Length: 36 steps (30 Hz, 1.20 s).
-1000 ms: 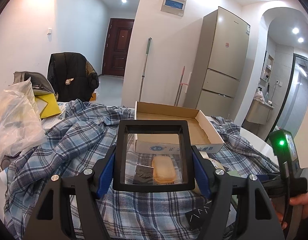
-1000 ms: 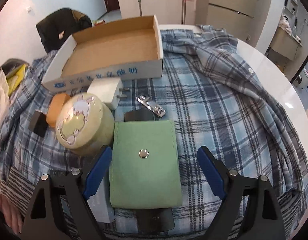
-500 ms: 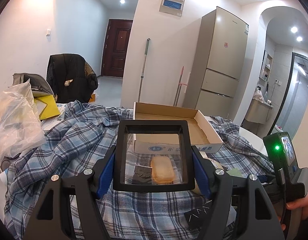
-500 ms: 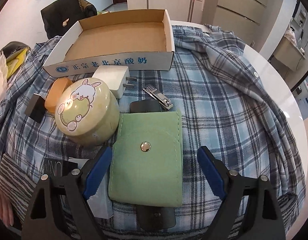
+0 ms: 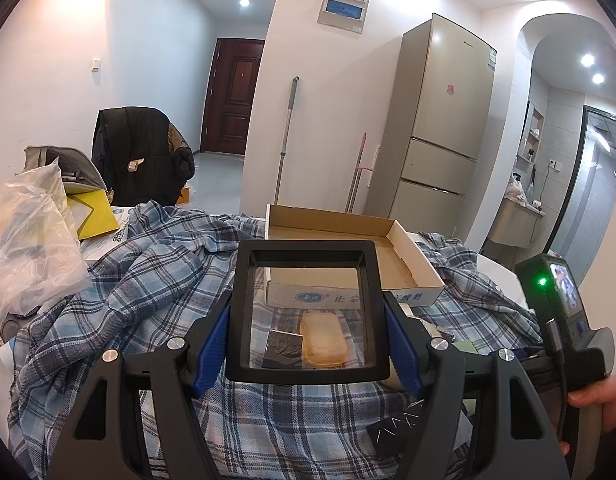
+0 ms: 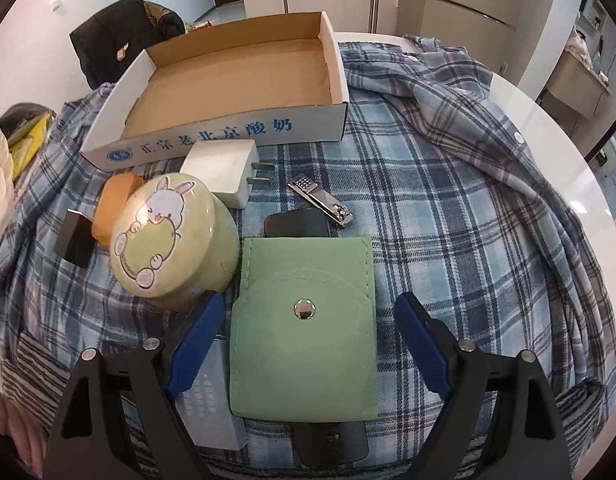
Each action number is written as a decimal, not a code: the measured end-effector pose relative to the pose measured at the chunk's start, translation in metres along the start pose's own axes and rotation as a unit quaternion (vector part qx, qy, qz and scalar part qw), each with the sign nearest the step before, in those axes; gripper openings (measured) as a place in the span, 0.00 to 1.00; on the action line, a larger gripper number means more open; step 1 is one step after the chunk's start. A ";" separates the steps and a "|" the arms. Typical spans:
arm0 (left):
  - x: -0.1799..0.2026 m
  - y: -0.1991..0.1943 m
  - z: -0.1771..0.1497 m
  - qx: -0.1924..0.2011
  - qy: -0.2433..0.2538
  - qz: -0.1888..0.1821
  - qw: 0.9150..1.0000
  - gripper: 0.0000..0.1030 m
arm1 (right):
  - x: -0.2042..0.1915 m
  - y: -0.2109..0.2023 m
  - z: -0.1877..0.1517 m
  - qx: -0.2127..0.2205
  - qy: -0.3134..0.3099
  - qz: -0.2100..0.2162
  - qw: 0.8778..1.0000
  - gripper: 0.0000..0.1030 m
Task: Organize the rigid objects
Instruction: 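Lower the black frame into the box with the left tool while the right tool carries the green pouch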
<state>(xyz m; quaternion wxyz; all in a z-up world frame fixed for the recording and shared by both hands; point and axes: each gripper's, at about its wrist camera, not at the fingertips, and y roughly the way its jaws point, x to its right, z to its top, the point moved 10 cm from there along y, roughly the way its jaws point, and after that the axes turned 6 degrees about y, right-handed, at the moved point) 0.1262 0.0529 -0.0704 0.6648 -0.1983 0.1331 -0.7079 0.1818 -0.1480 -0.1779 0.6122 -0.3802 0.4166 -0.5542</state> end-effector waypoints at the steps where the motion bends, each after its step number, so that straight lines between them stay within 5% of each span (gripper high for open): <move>1: 0.000 0.000 0.000 0.000 0.000 0.000 1.000 0.70 | 0.000 0.003 -0.001 -0.005 -0.001 -0.002 1.000 0.84; 8: 0.001 0.000 0.001 0.000 0.000 -0.001 1.000 0.70 | 0.005 0.000 0.000 0.005 -0.008 -0.012 1.000 0.84; 10: 0.001 0.000 0.001 0.000 0.000 -0.001 1.000 0.70 | 0.007 -0.001 -0.002 -0.003 -0.011 -0.016 1.000 0.68; 11: 0.001 0.000 0.001 0.001 0.000 -0.001 1.000 0.70 | 0.009 -0.001 -0.004 -0.006 -0.005 -0.015 1.000 0.68; 23: 0.007 -0.014 0.010 0.019 -0.001 0.004 1.000 0.70 | 0.018 -0.074 0.011 0.092 -0.010 -0.005 0.996 0.67; 25: 0.007 -0.020 0.018 0.033 0.010 0.020 0.999 0.70 | 0.016 -0.088 0.014 0.109 -0.012 0.006 0.994 0.67; 33: 0.026 -0.051 0.075 0.063 0.023 -0.015 0.998 0.70 | -0.010 -0.143 0.045 0.180 -0.035 0.039 0.982 0.67; 36: 0.031 -0.056 0.106 0.076 0.044 0.030 0.996 0.70 | -0.022 -0.157 0.065 0.198 -0.044 0.047 0.978 0.67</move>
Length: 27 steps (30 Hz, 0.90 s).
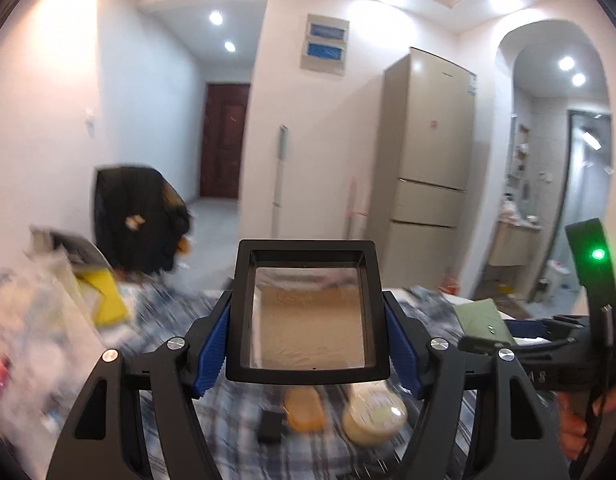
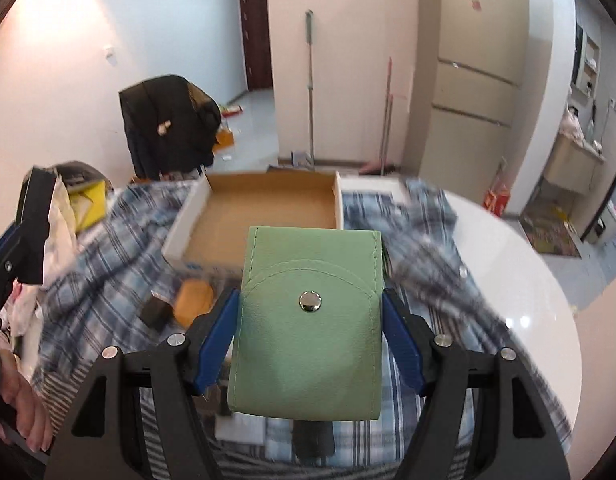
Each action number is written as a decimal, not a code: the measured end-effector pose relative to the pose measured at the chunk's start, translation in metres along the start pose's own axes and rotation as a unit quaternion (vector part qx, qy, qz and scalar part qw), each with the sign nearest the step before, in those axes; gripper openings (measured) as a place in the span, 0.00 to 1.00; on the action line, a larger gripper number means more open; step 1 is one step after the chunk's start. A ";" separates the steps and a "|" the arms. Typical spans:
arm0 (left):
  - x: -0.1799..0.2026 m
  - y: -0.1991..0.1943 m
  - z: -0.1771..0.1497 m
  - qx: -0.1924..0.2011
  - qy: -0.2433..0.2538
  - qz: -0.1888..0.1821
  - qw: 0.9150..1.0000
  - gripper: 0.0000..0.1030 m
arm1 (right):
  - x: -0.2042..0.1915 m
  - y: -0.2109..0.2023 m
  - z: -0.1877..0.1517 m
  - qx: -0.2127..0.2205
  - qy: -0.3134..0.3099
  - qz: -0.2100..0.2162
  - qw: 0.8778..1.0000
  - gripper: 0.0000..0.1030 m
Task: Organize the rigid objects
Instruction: 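Lower the black frame into the box with the left tool while the right tool carries the green pouch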
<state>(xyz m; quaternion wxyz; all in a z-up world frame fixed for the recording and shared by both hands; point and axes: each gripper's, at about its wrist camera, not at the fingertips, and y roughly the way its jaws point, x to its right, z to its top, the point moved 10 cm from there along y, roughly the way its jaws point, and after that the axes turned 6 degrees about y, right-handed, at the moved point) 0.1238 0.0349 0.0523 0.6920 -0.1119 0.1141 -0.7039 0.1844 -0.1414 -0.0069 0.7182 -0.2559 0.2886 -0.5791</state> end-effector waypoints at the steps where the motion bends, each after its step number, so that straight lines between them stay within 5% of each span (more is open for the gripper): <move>1: 0.001 0.001 0.010 0.003 0.005 0.012 1.000 0.70 | -0.003 -0.002 0.011 0.008 -0.003 0.001 1.000 0.67; 6: 0.007 0.010 0.063 0.033 -0.007 -0.004 0.999 0.70 | -0.007 -0.016 0.067 0.061 0.011 0.006 0.998 0.67; 10: 0.015 0.045 0.071 -0.010 0.012 -0.041 0.999 0.70 | -0.011 -0.010 0.102 0.082 0.021 0.007 0.996 0.67; 18: 0.011 0.143 0.026 -0.133 0.002 -0.035 0.990 0.70 | 0.006 0.034 0.119 0.069 0.066 0.002 0.995 0.67; 27: 0.024 0.207 -0.066 -0.234 -0.005 -0.059 0.970 0.70 | 0.018 0.101 0.089 0.013 0.059 -0.009 0.998 0.67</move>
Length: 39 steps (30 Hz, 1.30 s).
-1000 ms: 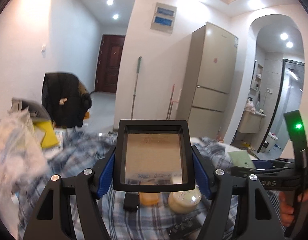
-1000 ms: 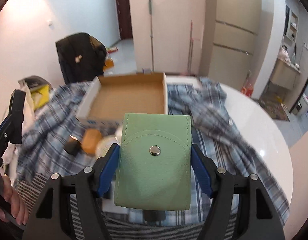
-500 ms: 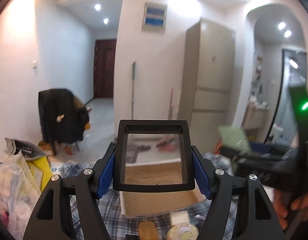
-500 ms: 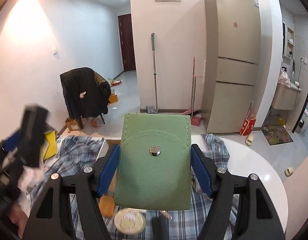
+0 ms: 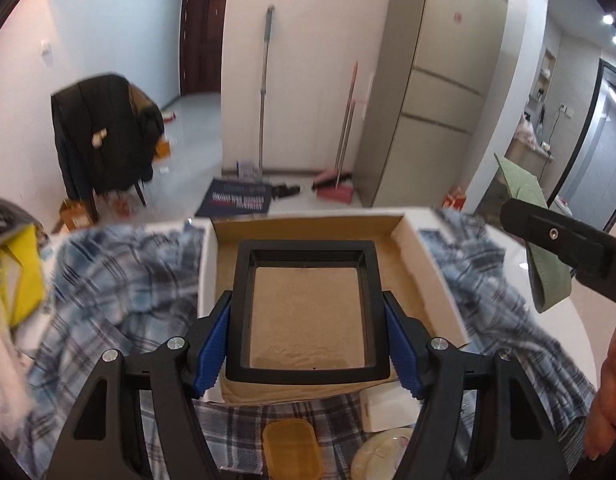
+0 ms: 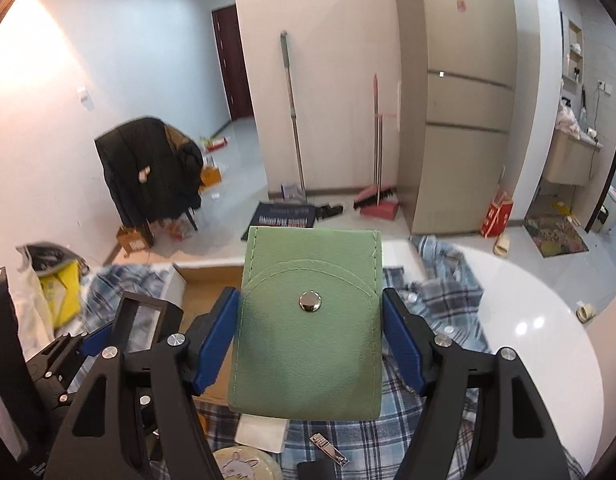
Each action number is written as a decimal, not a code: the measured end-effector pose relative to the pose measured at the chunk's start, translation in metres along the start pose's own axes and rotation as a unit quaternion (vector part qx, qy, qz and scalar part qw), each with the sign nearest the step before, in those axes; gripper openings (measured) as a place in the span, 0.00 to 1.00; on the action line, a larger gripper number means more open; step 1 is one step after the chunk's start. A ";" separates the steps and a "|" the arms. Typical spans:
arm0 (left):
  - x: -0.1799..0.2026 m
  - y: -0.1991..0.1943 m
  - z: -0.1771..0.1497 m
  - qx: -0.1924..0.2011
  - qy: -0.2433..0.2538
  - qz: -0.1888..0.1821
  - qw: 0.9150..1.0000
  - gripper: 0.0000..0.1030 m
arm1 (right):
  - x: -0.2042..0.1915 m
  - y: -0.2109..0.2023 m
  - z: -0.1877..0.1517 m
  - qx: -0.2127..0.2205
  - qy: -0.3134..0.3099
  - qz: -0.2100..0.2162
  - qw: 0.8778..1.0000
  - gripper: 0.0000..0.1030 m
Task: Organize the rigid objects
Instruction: 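Lower the black frame into the box with the left tool while the right tool carries the green pouch, then open the left tool to release the frame while the right tool drops the green pouch into the box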
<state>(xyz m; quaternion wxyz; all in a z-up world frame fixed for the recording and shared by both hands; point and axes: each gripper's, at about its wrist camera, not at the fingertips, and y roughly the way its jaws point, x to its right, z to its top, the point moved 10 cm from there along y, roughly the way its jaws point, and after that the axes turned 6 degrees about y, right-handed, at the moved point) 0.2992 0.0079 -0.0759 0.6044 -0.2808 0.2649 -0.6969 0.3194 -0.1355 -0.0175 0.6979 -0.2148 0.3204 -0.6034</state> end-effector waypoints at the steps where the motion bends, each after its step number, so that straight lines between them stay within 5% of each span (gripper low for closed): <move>1: -0.003 0.009 -0.005 -0.011 -0.003 -0.002 1.000 0.70 | 0.002 0.007 -0.003 -0.006 0.003 -0.003 1.000 0.67; 10: -0.009 0.057 -0.036 -0.074 -0.024 0.002 0.997 0.70 | 0.012 0.046 -0.036 -0.070 0.011 -0.001 0.997 0.67; 25: -0.009 0.083 -0.052 -0.110 -0.029 0.023 0.993 0.73 | 0.009 0.063 -0.049 -0.093 -0.001 -0.010 0.996 0.67; 27: -0.006 0.083 -0.051 -0.099 -0.025 0.022 0.995 0.82 | 0.010 0.062 -0.049 -0.091 -0.001 -0.007 0.996 0.67; 33: -0.003 0.060 -0.032 -0.038 -0.020 0.014 0.999 0.82 | 0.017 0.052 -0.038 -0.073 0.015 0.004 0.997 0.67; 39: -0.012 0.000 0.001 0.119 -0.003 0.052 0.991 0.82 | 0.020 0.050 -0.033 -0.065 0.029 0.013 0.997 0.67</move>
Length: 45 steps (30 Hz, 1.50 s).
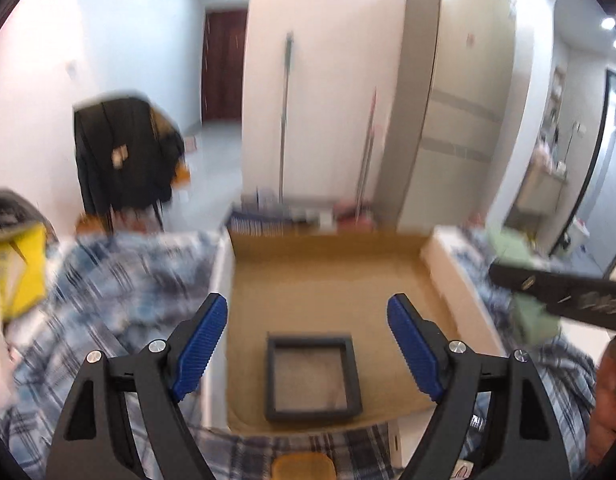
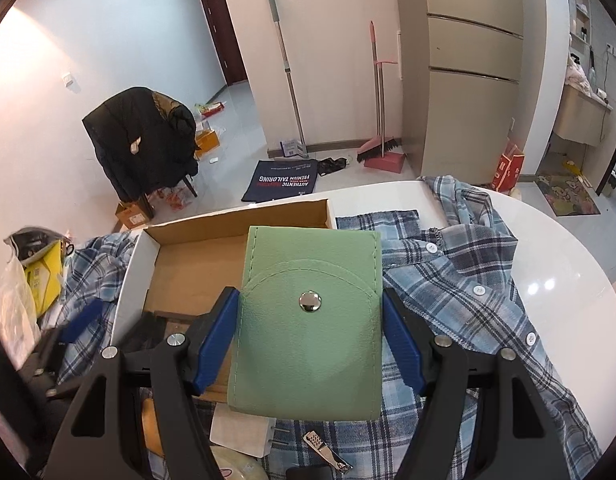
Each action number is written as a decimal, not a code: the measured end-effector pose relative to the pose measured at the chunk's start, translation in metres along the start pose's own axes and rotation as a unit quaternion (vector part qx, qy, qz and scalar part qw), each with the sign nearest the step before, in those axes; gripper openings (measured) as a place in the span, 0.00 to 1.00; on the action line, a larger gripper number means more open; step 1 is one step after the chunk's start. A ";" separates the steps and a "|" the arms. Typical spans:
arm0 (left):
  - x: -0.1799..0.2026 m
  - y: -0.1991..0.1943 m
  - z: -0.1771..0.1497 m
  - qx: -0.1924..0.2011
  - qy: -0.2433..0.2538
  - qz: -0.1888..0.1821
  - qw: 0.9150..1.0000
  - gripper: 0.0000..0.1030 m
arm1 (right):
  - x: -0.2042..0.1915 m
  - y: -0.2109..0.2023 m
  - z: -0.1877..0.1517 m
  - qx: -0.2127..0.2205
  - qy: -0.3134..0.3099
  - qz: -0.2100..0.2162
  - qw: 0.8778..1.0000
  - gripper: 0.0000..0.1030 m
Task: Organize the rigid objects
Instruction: 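Open the left tool to release the frame while the right tool drops the green pouch into the box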
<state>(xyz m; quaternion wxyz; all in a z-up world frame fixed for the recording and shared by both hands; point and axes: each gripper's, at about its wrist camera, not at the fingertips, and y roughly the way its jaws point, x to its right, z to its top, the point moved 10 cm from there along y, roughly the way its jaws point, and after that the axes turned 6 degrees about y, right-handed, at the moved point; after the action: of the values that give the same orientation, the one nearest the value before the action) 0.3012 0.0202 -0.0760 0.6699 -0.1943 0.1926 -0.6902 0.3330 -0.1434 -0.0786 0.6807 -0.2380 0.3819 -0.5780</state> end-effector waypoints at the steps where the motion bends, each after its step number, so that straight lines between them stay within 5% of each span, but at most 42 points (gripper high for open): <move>1: -0.003 -0.008 0.005 0.019 0.004 0.004 1.000 0.82 | -0.001 0.002 -0.001 -0.001 -0.001 0.000 1.000 0.67; 5: -0.001 -0.026 0.022 0.063 0.039 0.019 0.997 1.00 | -0.010 0.010 -0.007 -0.002 -0.018 0.004 1.000 0.67; 9: -0.006 -0.047 0.035 0.115 0.026 0.030 0.993 1.00 | -0.021 0.017 -0.012 0.006 -0.043 0.005 0.999 0.67; 15: -0.033 -0.069 0.048 0.163 -0.043 -0.003 0.986 1.00 | -0.025 0.033 -0.020 0.000 -0.057 0.012 0.998 0.67; 20: -0.035 -0.067 0.049 0.149 -0.030 0.029 0.988 1.00 | -0.025 0.046 -0.029 -0.017 -0.059 0.003 0.998 0.68; 24: -0.020 -0.072 0.049 0.160 -0.009 0.020 0.987 1.00 | -0.022 0.049 -0.032 -0.021 -0.056 0.000 0.998 0.70; 28: -0.019 -0.072 0.050 0.141 -0.011 0.034 0.989 1.00 | -0.026 0.044 -0.029 -0.004 -0.063 0.012 0.998 0.88; 32: -0.021 -0.087 0.058 0.158 -0.011 0.045 0.986 1.00 | -0.032 0.017 -0.014 0.035 -0.075 0.015 0.996 0.94; 40: -0.019 -0.124 0.077 0.153 -0.027 0.003 0.988 1.00 | -0.033 -0.040 0.004 0.081 -0.088 0.007 0.993 0.98; 45: -0.010 -0.162 0.079 0.140 0.018 0.029 0.990 1.00 | -0.030 -0.095 -0.001 0.128 -0.107 -0.001 0.986 0.99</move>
<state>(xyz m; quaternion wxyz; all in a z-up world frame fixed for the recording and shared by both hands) 0.2053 0.0346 0.0766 0.7066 -0.0804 0.1112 -0.6942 0.2741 -0.1351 0.0009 0.7421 -0.2097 0.2293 -0.5939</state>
